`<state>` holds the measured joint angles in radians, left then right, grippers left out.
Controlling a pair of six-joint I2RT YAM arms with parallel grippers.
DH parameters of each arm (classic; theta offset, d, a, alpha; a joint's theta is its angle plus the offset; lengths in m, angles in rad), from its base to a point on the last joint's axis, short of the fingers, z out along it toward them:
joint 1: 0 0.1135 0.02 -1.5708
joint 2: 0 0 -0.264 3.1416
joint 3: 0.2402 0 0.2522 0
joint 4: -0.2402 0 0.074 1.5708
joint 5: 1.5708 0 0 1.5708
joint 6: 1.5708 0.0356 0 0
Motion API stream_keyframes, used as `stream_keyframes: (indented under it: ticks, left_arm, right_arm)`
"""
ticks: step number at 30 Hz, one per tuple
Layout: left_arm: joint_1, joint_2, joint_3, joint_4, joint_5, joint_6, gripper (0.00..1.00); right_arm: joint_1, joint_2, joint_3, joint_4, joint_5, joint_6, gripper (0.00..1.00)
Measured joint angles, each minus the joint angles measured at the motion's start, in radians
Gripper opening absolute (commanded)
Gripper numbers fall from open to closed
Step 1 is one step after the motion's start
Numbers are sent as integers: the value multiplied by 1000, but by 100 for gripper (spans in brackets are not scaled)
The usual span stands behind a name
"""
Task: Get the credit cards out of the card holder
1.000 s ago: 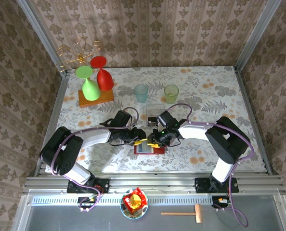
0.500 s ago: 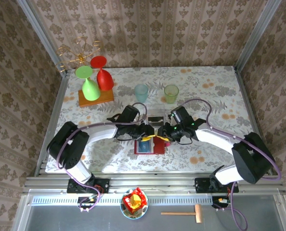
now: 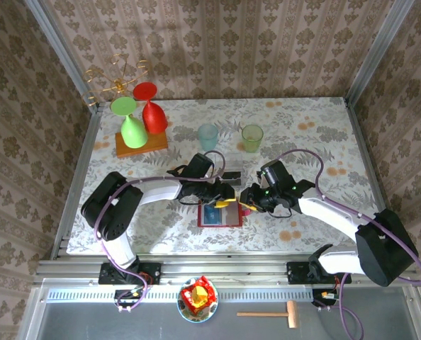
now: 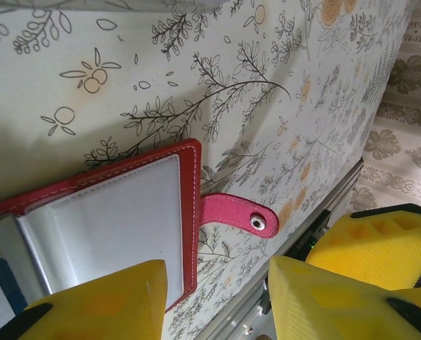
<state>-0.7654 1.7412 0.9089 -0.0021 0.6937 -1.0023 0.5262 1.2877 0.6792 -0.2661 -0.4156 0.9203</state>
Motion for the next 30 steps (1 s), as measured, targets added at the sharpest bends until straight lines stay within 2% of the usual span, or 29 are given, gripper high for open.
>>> stream_keyframes:
  ticks: [7, 21, 30]
  left_arm:
    - [6, -22, -16, -3, -10, 0, 42]
    - [106, -258, -180, -114, -135, 40, 38]
    - [120, -270, -250, -142, -175, 46, 38]
  right_arm:
    - [8, 43, 2, 28, -11, 4, 28]
    - [116, 349, 172, 135, -80, 27, 24]
    - [129, 423, 192, 165, -117, 30, 24]
